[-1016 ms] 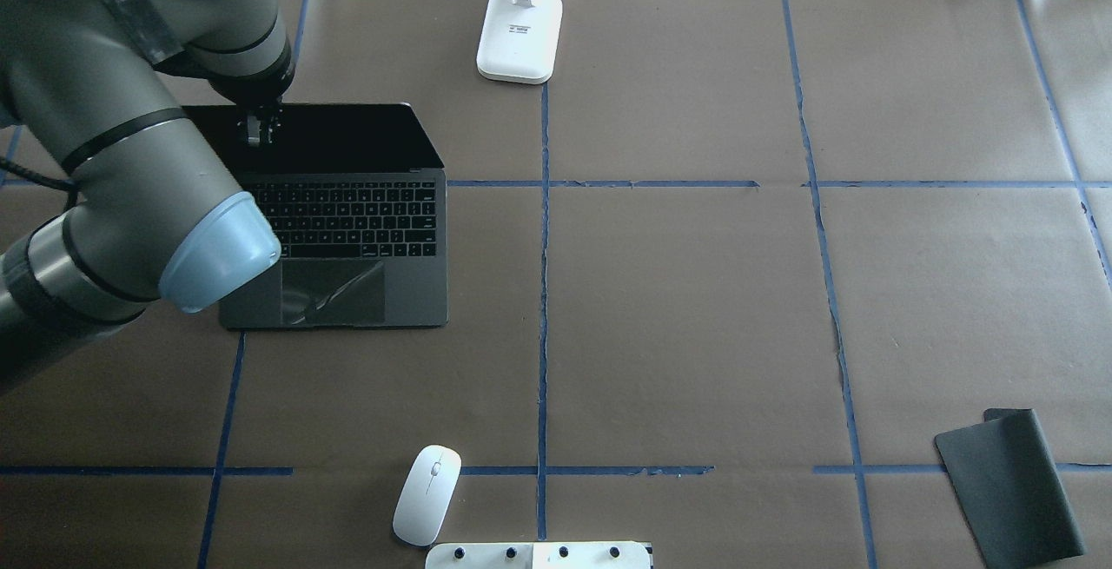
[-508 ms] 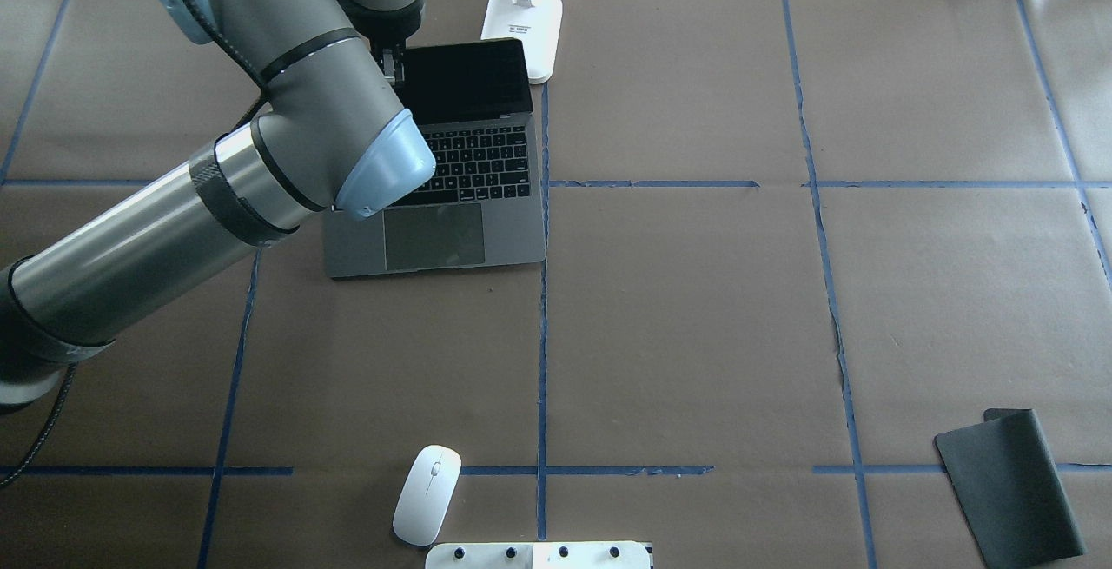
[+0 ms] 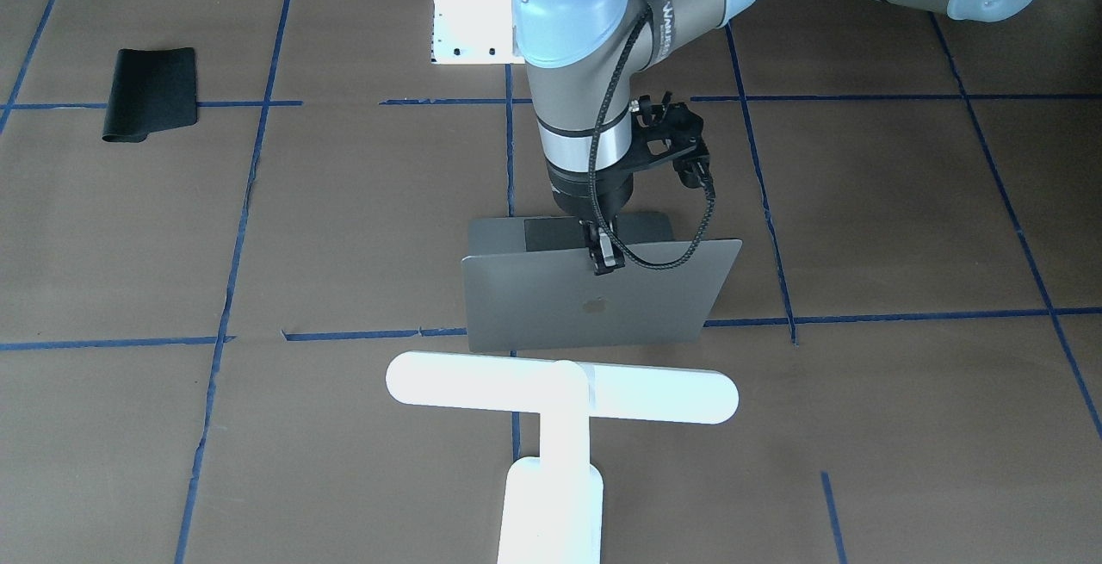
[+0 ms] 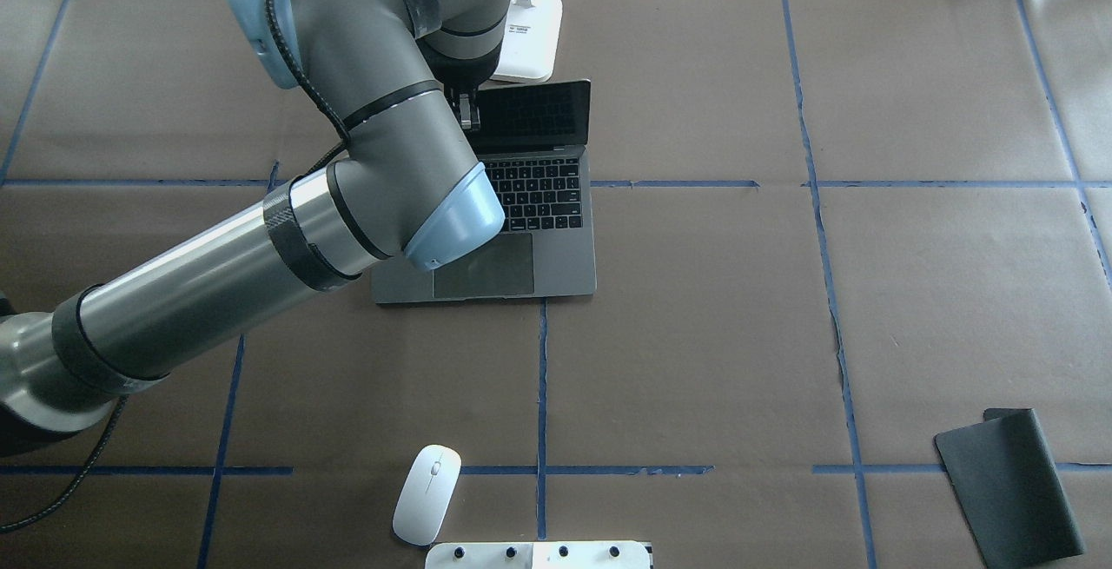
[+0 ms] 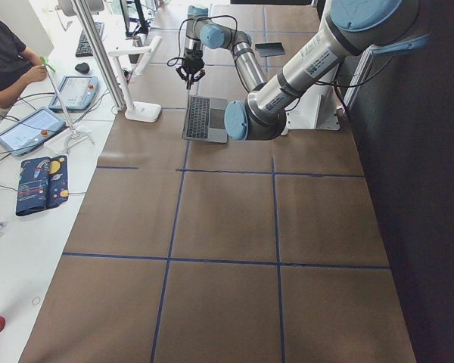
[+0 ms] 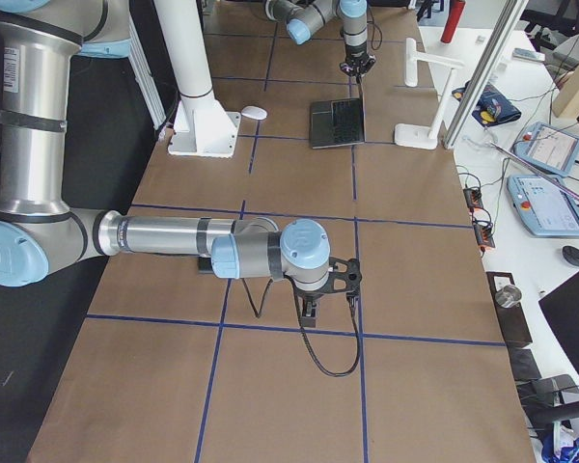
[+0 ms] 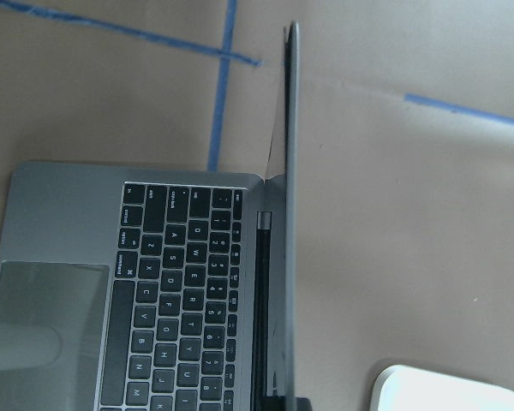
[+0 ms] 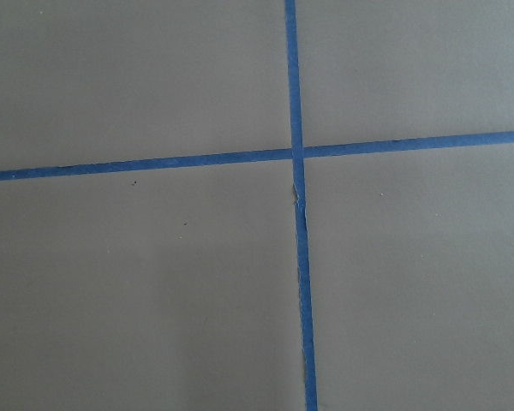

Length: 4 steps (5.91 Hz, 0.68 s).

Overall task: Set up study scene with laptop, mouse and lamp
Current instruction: 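Slide the laptop with the left gripper toward the white lamp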

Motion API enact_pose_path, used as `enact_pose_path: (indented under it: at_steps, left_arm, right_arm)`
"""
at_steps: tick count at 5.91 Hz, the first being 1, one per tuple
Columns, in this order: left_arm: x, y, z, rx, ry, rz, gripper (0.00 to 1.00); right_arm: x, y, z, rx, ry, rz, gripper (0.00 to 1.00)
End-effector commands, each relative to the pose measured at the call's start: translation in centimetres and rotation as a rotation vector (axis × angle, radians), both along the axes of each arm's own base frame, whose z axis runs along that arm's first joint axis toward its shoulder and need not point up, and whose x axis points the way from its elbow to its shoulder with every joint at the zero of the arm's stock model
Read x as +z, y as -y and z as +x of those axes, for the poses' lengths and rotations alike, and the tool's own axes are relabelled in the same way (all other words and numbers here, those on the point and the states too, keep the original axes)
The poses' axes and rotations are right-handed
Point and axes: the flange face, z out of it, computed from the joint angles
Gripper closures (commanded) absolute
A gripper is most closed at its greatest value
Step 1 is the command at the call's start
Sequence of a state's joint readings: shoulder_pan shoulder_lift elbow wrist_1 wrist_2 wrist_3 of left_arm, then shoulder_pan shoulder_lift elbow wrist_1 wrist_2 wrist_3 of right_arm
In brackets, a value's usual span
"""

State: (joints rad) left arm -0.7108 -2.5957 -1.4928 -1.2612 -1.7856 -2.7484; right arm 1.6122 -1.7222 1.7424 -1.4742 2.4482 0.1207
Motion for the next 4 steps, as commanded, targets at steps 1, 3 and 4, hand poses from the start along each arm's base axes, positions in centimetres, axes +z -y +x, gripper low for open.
enact_pose_path:
  at_steps: [1,3,4]
  left_arm:
    - [-2.01,-0.39,2.93,-0.019,-0.007,-0.038,1.0]
    - [-1.96,-0.08,3.29,-0.021,-0.012,-0.034,1.0]
    - [-2.06,0.01,3.22,-0.02,-0.017,-0.027,1.0]
  right_arm:
    - [0.23,-0.11,0.0,-0.001,0.0,-0.004,0.0]
    - [0.45,-0.19,-0.01,-0.001,0.0,-0.009,0.0]
    - [0.54,-0.19,-0.06,-0.002,-0.001,-0.01,0.0]
